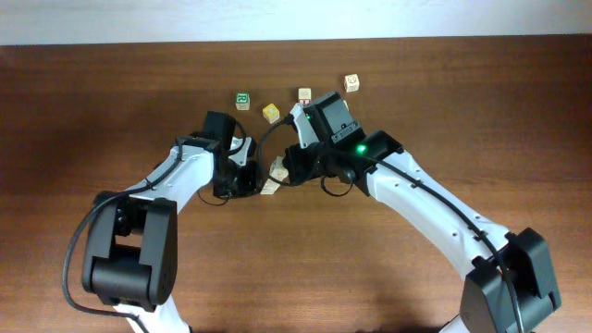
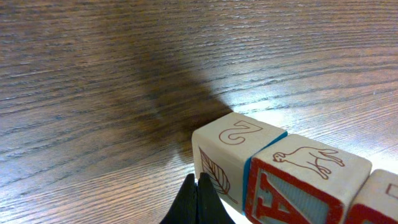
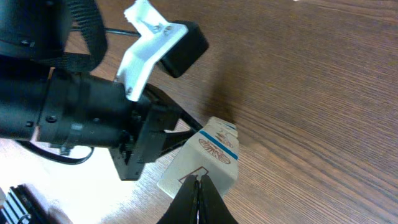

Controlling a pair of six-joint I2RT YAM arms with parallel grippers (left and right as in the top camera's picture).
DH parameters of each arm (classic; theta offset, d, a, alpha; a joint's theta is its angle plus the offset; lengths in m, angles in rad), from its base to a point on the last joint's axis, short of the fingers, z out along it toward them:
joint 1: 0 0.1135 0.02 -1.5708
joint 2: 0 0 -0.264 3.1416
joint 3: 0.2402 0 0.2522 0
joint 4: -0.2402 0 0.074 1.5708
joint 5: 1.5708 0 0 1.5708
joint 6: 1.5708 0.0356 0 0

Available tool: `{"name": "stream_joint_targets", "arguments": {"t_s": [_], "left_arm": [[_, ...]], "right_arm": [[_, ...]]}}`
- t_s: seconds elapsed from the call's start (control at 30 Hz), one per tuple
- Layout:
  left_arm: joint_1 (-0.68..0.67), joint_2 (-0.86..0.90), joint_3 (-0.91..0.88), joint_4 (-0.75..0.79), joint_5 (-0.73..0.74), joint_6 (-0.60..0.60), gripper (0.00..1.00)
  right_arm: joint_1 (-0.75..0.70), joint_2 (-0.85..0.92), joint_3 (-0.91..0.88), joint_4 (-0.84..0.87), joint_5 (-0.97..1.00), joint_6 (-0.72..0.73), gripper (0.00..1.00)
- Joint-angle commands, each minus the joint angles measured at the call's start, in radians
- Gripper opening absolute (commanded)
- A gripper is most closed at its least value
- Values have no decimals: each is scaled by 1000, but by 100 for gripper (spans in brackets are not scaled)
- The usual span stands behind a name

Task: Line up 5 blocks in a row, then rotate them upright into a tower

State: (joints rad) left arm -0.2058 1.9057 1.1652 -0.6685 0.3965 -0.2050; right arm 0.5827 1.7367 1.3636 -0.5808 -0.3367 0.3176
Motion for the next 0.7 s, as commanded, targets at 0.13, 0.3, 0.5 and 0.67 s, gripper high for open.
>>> {"name": "stream_joint_targets", "arguments": {"t_s": [0.13, 0.3, 0.5, 0.67], "left_arm": [[-27, 3, 18, 1, 90, 13, 0], [-27, 3, 18, 1, 90, 13, 0], [-26, 3, 18, -2, 85, 13, 0], [-6, 3, 18, -2, 48, 10, 0]], "right_arm": [[32, 37, -16, -10, -9, 5, 5], [32, 45, -16, 17, -6, 13, 4], [32, 90, -16, 25, -6, 31, 4], [32, 90, -16, 32, -6, 31, 4]]}}
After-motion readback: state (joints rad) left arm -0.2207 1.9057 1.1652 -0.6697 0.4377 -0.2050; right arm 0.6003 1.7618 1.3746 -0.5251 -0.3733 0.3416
